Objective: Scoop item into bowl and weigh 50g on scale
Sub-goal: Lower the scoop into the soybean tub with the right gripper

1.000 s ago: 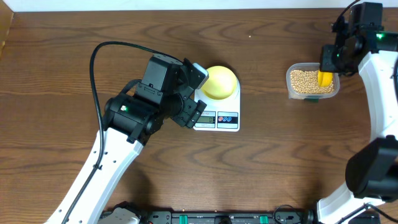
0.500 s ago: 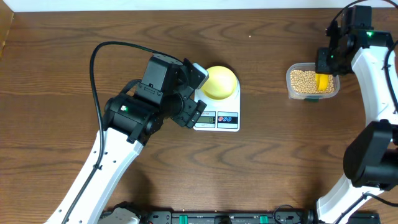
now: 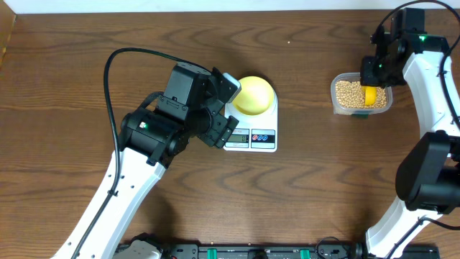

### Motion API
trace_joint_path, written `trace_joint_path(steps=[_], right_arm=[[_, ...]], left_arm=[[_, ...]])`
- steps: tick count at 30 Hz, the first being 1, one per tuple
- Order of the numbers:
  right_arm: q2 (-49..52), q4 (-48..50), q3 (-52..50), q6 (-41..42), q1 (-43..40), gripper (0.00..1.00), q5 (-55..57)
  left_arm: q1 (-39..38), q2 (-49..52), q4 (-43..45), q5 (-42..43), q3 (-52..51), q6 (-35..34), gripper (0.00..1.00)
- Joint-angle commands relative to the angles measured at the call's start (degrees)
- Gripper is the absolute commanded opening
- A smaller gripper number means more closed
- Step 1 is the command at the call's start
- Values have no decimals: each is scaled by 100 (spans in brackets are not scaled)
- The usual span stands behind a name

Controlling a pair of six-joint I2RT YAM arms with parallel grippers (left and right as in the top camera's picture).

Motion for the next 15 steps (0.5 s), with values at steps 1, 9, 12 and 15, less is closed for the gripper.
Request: trace_joint_path(steps=[1,9,12,15], right_arm=[[214,133,-74,-295,-31,1,-122],[214,278,-282,-728,-249,1,-1167],[214,267,-363,-975,-304,1,-1403],[214,245,-448,-1104,-330,2,-1504]], left_arm=[[31,0,-11,70,48,55,81],[31,0,-11,70,48,55,81],[31,0,-11,72,48,55,81],[31,0,-11,72,48,55,81]])
